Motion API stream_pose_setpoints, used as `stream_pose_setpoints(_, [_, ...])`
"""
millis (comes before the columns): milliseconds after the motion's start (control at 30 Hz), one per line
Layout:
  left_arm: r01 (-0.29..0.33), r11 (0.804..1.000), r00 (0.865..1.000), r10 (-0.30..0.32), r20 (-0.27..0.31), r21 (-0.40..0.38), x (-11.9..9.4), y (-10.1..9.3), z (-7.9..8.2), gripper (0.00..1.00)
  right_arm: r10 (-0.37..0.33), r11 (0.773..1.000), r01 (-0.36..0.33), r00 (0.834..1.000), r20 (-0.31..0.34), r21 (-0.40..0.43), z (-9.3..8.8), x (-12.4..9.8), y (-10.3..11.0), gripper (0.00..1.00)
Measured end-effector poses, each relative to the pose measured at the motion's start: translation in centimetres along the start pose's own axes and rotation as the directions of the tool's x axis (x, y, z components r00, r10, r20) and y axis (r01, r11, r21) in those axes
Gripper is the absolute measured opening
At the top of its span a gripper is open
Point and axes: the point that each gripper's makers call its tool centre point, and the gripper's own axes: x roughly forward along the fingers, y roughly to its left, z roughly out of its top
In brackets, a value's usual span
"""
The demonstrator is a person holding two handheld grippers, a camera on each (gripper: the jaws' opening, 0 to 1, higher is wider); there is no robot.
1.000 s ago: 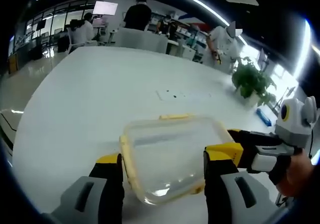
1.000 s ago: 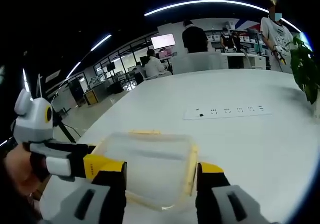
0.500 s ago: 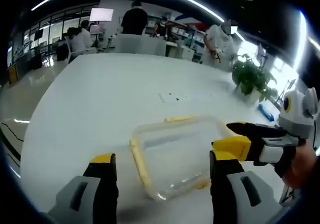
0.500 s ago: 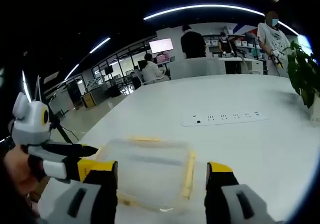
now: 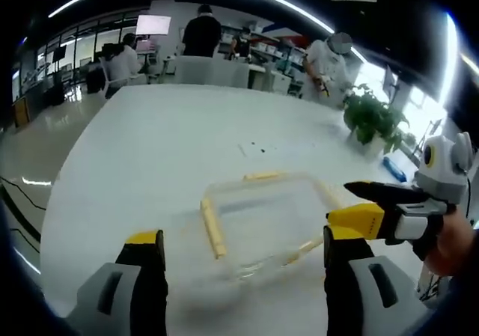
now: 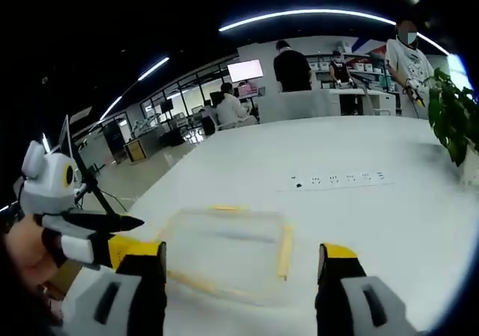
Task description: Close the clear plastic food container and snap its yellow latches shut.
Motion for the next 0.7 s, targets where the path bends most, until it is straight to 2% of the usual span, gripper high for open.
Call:
stream_pose_setpoints(133, [0.0,1.0,1.0,0.0,0.013,0.008,-1.6,-0.4,-0.1,0.87,0.001,1.0,-0.001,1.0,-0.007,-0.022,-0.1,-1.2,0.3,0.93])
stream_pose_setpoints(200, [-0.028,0.999,0.999,0.027,0.029,0.024,-2.5,-0.1,-0.1,0.93,0.004,0.999,-0.004,1.0,-0.012,-0.038,-0.1,-1.9,0.6,0.99])
stream_pose_setpoints(267, [-0.046,0.999,0.998,0.045,0.036,0.027,-3.5,0.0,-0.2,0.99,0.002,0.999,-0.002,1.0,0.0,-0.041,0.2,-3.0,0.9,1.0])
stream_pose_setpoints(300, [-0.039,0.999,0.999,0.038,0.038,0.028,-3.7,-0.2,-0.2,0.99,0.006,0.999,-0.006,1.0,0.001,-0.039,0.2,-3.4,1.1,1.0])
stream_pose_setpoints(367, [-0.077,0.995,0.997,0.075,0.019,0.066,-4.8,-0.1,-0.7,0.99,0.009,0.999,-0.008,1.0,0.007,-0.049,0.3,-4.3,1.5,1.0])
stream_pose_setpoints(467, [-0.057,0.997,0.998,0.056,0.022,0.049,-5.9,-1.1,-0.9,0.99,0.026,0.996,-0.027,1.0,-0.005,-0.082,-0.1,-5.5,2.6,1.0])
stream_pose_setpoints(700, [-0.074,0.995,0.996,0.071,0.052,0.067,-9.5,-2.7,-1.3,0.99,0.049,0.994,-0.048,0.999,0.016,-0.098,-0.4,-9.3,4.1,1.0])
